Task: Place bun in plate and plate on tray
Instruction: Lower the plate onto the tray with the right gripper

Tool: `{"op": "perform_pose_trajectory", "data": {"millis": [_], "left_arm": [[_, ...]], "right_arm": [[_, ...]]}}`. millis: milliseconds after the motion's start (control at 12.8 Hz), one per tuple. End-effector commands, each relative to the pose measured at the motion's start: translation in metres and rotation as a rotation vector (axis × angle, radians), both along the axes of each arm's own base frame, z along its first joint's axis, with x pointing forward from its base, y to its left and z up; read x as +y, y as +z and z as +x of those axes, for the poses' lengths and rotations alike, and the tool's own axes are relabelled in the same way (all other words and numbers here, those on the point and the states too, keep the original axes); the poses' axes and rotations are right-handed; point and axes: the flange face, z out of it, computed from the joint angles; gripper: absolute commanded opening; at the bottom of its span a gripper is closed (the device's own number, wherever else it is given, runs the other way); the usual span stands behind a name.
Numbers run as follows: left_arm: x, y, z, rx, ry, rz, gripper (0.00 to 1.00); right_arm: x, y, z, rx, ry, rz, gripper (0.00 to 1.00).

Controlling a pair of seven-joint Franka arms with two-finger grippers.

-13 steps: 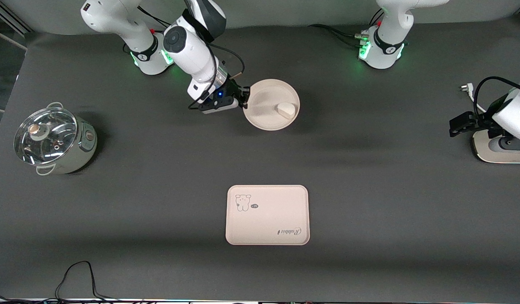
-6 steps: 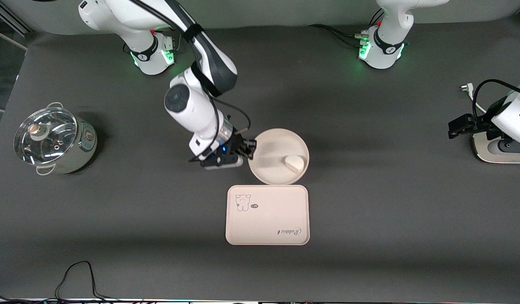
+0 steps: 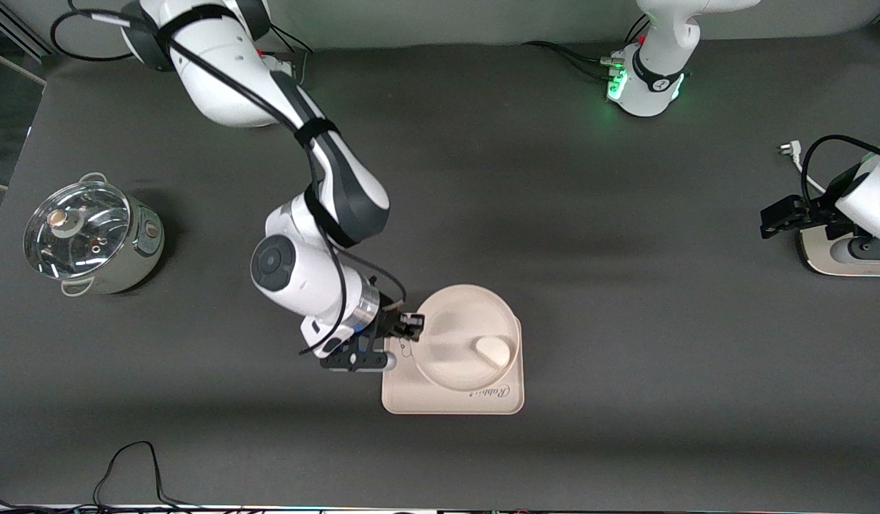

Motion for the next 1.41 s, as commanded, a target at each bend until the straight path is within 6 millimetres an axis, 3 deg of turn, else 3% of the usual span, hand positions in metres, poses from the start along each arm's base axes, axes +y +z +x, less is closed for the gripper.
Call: {"op": "perform_pose_trajectory", "data": {"millis": [0,547,781,938,1016,1094,1250,1328], "left_arm": [[-0.001,0.025,-0.002,0.008,0.027,0.003,1.0],[-0.002,0.014,0.001,0.035,0.016,-0.007,1.0],[-0.001,0.012,0.001,0.039,0.018,-0.007,1.0],[-0.001,0.013,0.002,0.036,0.018,-0.007,1.0],[-0.001,0.011,0.001,0.042,0.018,-0.007,1.0],[-0.001,0.011,0.001,0.042,0.018,-0.007,1.0],[-0.001,0.011,0.001,0.042,0.018,-0.007,1.0],[-0.001,0.011,0.001,0.041,0.018,-0.007,1.0]], "right_arm": [[0.01,-0.016,0.016,-0.029,0.008,0.018,0.0],[0.008,-0.132,0.013,0.007,-0.035,-0.014,0.0],[0.008,-0.149,0.01,0.019,-0.038,-0.021,0.01],[0.007,-0.154,0.008,0.026,-0.037,-0.026,0.2],[0.007,-0.154,0.008,0.028,-0.037,-0.026,0.68],[0.007,-0.155,0.007,0.03,-0.037,-0.028,1.0],[0.007,-0.135,0.011,0.02,-0.046,-0.016,1.0],[0.009,-0.113,0.01,0.025,-0.037,-0.009,1.0]]}}
